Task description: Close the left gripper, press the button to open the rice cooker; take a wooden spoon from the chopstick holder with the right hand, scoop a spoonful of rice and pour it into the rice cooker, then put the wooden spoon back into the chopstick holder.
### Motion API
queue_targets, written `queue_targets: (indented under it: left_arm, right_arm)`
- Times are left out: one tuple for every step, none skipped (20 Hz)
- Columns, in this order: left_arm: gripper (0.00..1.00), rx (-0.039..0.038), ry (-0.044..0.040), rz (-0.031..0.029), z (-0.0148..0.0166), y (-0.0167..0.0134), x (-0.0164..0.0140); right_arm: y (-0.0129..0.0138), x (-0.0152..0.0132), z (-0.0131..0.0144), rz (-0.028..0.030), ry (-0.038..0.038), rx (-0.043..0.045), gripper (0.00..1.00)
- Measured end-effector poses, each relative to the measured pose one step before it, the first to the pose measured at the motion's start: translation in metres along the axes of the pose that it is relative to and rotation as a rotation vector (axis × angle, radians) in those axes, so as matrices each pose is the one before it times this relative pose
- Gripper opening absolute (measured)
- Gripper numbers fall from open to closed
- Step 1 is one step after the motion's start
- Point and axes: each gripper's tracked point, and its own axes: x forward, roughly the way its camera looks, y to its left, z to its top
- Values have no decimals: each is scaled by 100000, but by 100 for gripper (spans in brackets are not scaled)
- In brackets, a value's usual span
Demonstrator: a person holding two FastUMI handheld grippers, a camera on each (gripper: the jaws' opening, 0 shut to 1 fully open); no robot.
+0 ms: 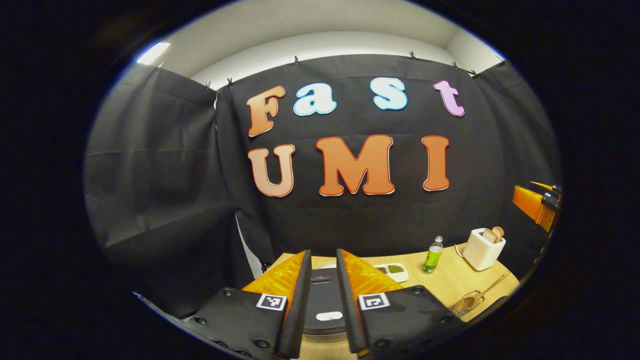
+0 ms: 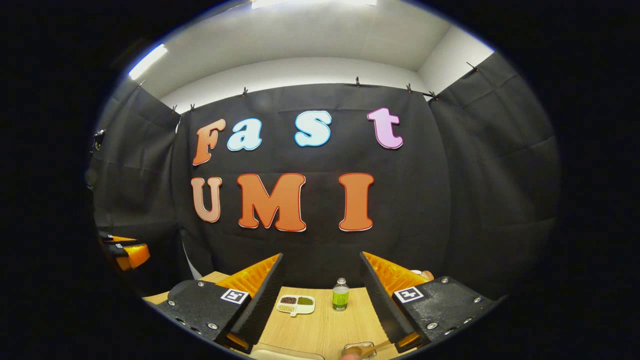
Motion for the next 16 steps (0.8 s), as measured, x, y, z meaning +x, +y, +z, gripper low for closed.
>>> queue_targets:
  left_arm:
    - [19, 873, 3406, 5372, -1004, 858, 31]
    - [14, 866, 3205, 4070, -736, 598, 714]
    - [7, -1583, 3748, -96, -1260, -388, 132]
    - [5, -1403, 5571, -3924, -1079, -676, 716]
    - [5, -2818, 4434, -1014, -758, -480, 733]
    - [5, -2510, 6225, -2196, -1097, -595, 528]
    - [4, -2345, 5735, 354, -1411, 252, 578]
    - [5, -1263, 4259, 953, -698, 485, 726]
    - [5, -733, 3263, -63, -563, 248, 532]
    - [5, -658, 2686, -250, -137, 25, 298]
    - [5, -232, 3178, -1390, -461, -169, 370]
    - [5, -780, 4829, -2672, -539, -381, 468]
    - [5, -2322, 4912, -1833, -635, -212, 345]
    - [5, -2556, 6490, -2226, -634, -126, 509]
    - [5, -2308, 5184, -997, -691, 153, 435]
    - [5, -652, 4060, -603, -99, 188, 639]
  right_arm:
    - [-362, 54, -184, -919, 208, -85, 90]
    - [-370, 115, -237, -976, 541, 66, 90]
    - [-413, 52, -320, -537, 786, 227, 90]
    - [-335, 109, -218, -743, 951, 99, 90]
    - [-365, 95, -309, -662, 827, 195, 90]
    - [-197, 198, -112, -565, 504, 161, 90]
    - [-283, 224, -90, -561, 301, 89, 90]
    - [-227, 266, -245, -743, 317, -216, 90]
    - [-295, 243, -419, -672, 1044, -612, 90]
    - [-131, 216, -477, -430, 1415, -655, 90]
    - [-180, 204, -309, -469, 810, -491, 90]
    - [-78, 80, -125, -372, 395, -255, 90]
    - [-112, 24, -42, -183, 88, -160, 90]
    - [-70, 60, -42, -155, 86, -217, 90]
    - [-199, -42, -63, -113, -3, -157, 90]
    - [-43, 27, -120, 47, 50, -108, 90]
